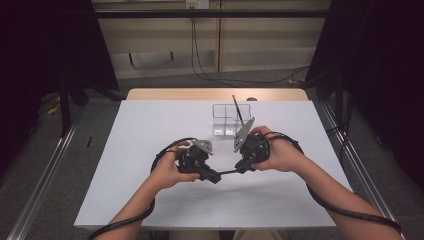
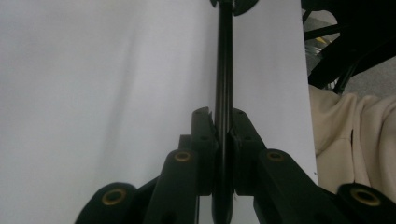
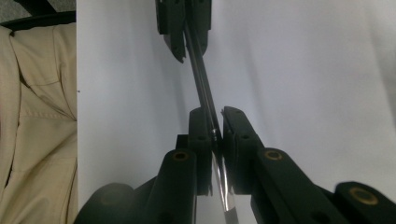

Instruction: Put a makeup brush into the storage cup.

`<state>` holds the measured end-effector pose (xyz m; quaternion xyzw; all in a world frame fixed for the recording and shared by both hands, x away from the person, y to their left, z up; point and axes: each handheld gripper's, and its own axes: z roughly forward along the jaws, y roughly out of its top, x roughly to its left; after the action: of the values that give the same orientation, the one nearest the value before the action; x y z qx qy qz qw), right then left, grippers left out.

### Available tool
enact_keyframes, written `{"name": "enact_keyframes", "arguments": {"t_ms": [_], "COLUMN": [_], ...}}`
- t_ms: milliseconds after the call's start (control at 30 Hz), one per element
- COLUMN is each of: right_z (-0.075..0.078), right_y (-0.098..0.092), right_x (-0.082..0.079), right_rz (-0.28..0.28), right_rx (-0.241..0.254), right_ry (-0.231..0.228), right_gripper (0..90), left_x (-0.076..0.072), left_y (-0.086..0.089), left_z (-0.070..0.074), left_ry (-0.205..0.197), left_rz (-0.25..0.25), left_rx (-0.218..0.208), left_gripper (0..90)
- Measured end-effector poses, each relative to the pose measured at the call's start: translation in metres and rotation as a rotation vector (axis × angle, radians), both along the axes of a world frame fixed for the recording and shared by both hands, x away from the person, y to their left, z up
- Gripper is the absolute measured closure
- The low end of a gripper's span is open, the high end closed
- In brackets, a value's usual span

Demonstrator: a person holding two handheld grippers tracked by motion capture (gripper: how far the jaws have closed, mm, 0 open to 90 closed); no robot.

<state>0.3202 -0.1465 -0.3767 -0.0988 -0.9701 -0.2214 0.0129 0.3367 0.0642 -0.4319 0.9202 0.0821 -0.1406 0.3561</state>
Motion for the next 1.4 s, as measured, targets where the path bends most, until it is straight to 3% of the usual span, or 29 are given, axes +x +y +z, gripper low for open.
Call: {"name": "enact_keyframes", "arguments": {"t_ms": [200, 467, 533, 733, 833, 867, 1033, 1233, 1400], "right_z": [-0.002, -0.004, -0.005, -0.009, -0.010, -0.011, -0.015, -0.016, -0.016], "right_y": [-0.002, -0.005, -0.007, -0.014, -0.018, -0.019, -0.029, -0.036, -0.041], "right_x": [0.001, 0.004, 0.004, 0.007, 0.006, 0.006, 0.006, 0.005, 0.005], "right_rz": [-0.021, -0.056, -0.078, -0.143, -0.173, -0.177, -0.223, -0.258, -0.286], "right_rx": [0.039, 0.091, 0.137, 0.246, 0.293, 0.308, 0.394, 0.465, 0.515], "right_ry": [0.014, -0.017, -0.015, 0.002, 0.004, 0.006, 0.000, -0.017, -0.035], "right_gripper": [79.8, 55.8, 46.4, 29.1, 26.1, 25.7, 23.1, 21.2, 20.0], "left_x": [-0.001, 0.000, 0.000, 0.000, 0.000, 0.000, 0.001, 0.001, 0.001], "left_y": [0.001, 0.004, 0.005, 0.007, 0.009, 0.009, 0.011, 0.014, 0.016], "left_z": [-0.002, -0.001, -0.002, -0.003, -0.002, -0.003, -0.003, -0.004, -0.004], "left_ry": [0.015, 0.004, -0.001, 0.007, -0.012, 0.005, 0.005, 0.015, 0.001], "left_rz": [0.011, 0.021, 0.024, 0.045, 0.055, 0.054, 0.067, 0.087, 0.096], "left_rx": [-0.007, -0.013, -0.010, -0.024, -0.004, -0.027, -0.039, -0.065, -0.070], "left_gripper": [83.7, 83.7, 83.7, 83.7, 83.7, 83.7, 83.7, 83.7, 83.7]}}
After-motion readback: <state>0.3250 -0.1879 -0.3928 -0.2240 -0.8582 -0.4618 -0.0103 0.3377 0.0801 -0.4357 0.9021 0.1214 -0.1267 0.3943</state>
